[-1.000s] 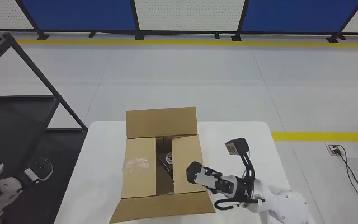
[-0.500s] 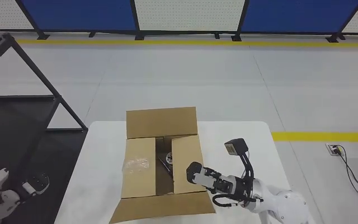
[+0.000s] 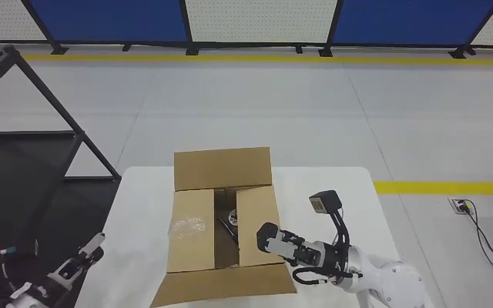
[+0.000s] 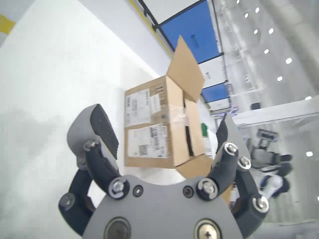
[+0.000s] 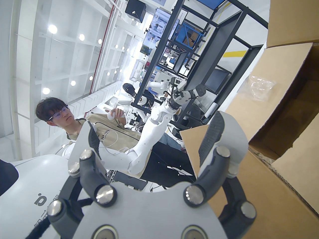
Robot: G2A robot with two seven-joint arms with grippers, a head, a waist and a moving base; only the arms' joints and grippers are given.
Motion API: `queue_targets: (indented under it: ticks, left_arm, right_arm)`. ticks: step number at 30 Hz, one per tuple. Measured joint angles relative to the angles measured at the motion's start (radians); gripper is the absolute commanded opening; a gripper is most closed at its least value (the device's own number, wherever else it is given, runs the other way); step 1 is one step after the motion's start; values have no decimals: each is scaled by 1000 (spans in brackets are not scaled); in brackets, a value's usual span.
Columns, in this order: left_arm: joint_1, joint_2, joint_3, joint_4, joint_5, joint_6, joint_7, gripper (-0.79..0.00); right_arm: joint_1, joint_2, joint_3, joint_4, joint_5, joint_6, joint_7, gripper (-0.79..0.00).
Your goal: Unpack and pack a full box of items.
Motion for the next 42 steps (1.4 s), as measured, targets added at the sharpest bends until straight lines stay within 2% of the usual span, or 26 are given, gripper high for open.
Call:
queue_targets:
  ticks: [5, 10, 12, 24, 26, 28, 29, 32, 35, 37, 42]
  left_arm:
    - [-10, -6, 101, 2, 419, -55, 232, 0]
    - [-47, -15, 201, 57, 715, -89, 471, 0]
    - [-51, -17, 217, 70, 729, -93, 517, 0]
    - [-51, -17, 214, 66, 715, -91, 511, 0]
    - [-35, -17, 201, 34, 761, -45, 552, 0]
    - [-9, -22, 228, -1, 879, 61, 612, 0]
    - [2, -25, 254, -14, 990, 139, 638, 0]
    - [11, -29, 313, -14, 1275, 295, 690, 0]
    - [5, -35, 386, 17, 1541, 410, 750, 0]
    - [-11, -38, 414, 47, 1607, 426, 780, 0]
    - [-75, -46, 453, 131, 1564, 379, 850, 0]
  right_arm:
    - [0, 0, 0, 0, 0, 0, 0, 0]
    - [0, 0, 0, 0, 0, 0, 0, 0]
    - [0, 0, 0, 0, 0, 0, 0, 0]
    - [0, 0, 0, 0, 0, 0, 0, 0]
    - [0, 0, 0, 0, 0, 0, 0, 0]
    - [0, 0, 0, 0, 0, 0, 0, 0]
    - [0, 0, 0, 0, 0, 0, 0, 0]
    - [0, 0, 0, 0, 0, 0, 0, 0]
    - [0, 0, 0, 0, 0, 0, 0, 0]
    - [0, 0, 0, 0, 0, 0, 0, 0]
    - [0, 0, 0, 0, 0, 0, 0, 0]
